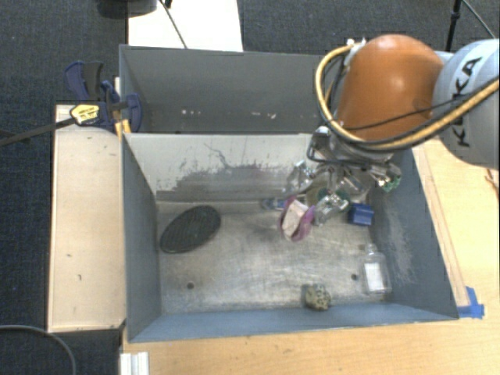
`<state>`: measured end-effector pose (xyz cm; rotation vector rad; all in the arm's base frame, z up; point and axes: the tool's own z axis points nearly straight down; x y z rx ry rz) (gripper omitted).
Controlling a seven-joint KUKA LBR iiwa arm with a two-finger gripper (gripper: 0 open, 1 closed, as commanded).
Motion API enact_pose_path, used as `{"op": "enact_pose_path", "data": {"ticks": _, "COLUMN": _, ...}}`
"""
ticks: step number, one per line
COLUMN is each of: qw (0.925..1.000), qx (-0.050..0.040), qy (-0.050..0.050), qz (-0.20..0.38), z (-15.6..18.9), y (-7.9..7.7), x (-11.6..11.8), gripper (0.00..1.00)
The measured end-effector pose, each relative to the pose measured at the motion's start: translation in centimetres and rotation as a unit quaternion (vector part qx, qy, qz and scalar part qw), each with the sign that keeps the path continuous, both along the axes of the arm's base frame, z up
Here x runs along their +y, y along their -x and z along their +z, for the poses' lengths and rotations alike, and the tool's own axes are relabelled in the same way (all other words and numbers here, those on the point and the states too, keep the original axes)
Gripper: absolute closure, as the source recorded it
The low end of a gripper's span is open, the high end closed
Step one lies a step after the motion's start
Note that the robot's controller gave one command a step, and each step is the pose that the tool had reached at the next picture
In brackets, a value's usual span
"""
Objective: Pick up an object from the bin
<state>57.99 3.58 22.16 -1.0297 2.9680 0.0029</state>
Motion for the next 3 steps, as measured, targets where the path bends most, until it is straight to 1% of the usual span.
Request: {"op": "enact_pose_path", "data": {"ticks": 3, "qw": 1.0, "qx": 0.0004, "qy": 0.0, "qz": -0.003, "z": 0.0, "y": 0.01, "x": -0.01, "gripper": 1.0}}
